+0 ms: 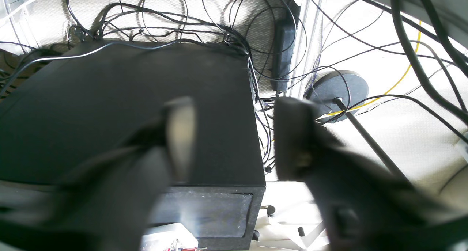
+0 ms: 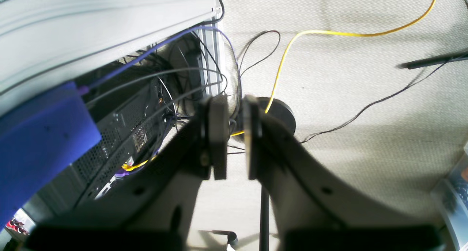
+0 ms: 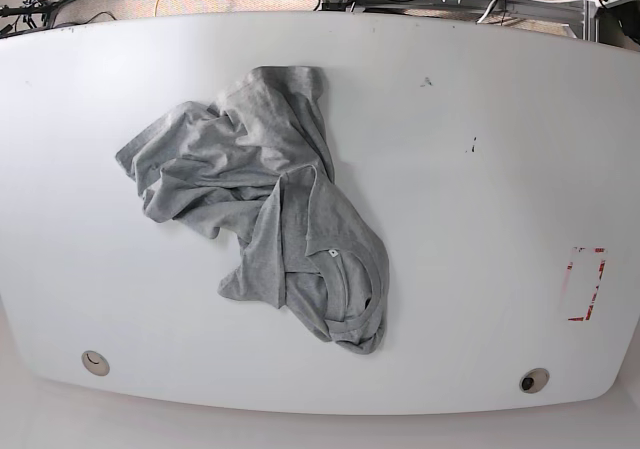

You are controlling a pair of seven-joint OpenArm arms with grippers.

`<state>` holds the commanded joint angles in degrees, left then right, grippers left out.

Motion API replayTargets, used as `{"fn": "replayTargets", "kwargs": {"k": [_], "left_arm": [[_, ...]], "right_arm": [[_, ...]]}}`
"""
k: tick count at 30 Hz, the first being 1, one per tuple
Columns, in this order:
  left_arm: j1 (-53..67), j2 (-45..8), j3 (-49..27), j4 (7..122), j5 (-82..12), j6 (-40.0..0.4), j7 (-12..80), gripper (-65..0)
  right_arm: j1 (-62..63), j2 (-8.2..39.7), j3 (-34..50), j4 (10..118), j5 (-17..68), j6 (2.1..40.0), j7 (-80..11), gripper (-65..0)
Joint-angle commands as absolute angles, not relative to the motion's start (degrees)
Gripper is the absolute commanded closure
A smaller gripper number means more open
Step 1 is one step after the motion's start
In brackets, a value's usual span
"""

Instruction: Fold the T-shirt properly

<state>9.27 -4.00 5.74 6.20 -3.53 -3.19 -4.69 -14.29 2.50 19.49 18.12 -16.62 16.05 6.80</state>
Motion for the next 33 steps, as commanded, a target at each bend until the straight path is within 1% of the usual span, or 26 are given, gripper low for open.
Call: {"fn": "replayTargets", "kwargs": {"k": [7, 15, 19, 21, 23, 27, 33], "left_arm": [[9.53, -4.08, 5.63, 6.08, -3.50, -3.24, -4.40, -18.2], [12.02, -4.61, 5.62, 8.87, -3.73, -2.96, -5.42, -25.2], [15.64, -5.45, 5.55, 13.56, -3.96, -2.95, -5.88, -30.4], [19.41, -6.32, 5.70, 19.29, -4.02, -3.09, -6.05, -35.0], [20.87, -6.70, 5.69, 21.51, -4.08, -3.09, -6.13, -36.1], [22.40, -6.77, 5.69, 23.69, -4.08, -3.05, -6.18, -37.2], [22.64, -6.05, 5.80, 23.91, -4.45, -3.03, -7.05, -36.0]], "right_arm": [[-14.29, 2.51, 19.55, 18.37, -16.68, 15.97, 6.71, -6.4], [-16.43, 2.11, 19.67, 22.19, -16.76, 15.69, 6.81, -6.3], [-20.35, 1.21, 19.72, 28.79, -16.72, 15.81, 6.88, -6.2], [-25.18, 0.12, 19.65, 35.26, -17.15, 16.11, 6.96, -6.2], [-26.70, -0.34, 19.56, 37.71, -17.09, 16.12, 7.05, -6.3], [-27.98, -0.71, 19.53, 39.13, -17.15, 16.09, 7.15, -6.3], [-27.99, -0.53, 19.28, 36.71, -16.81, 16.21, 7.01, -6.4]]}}
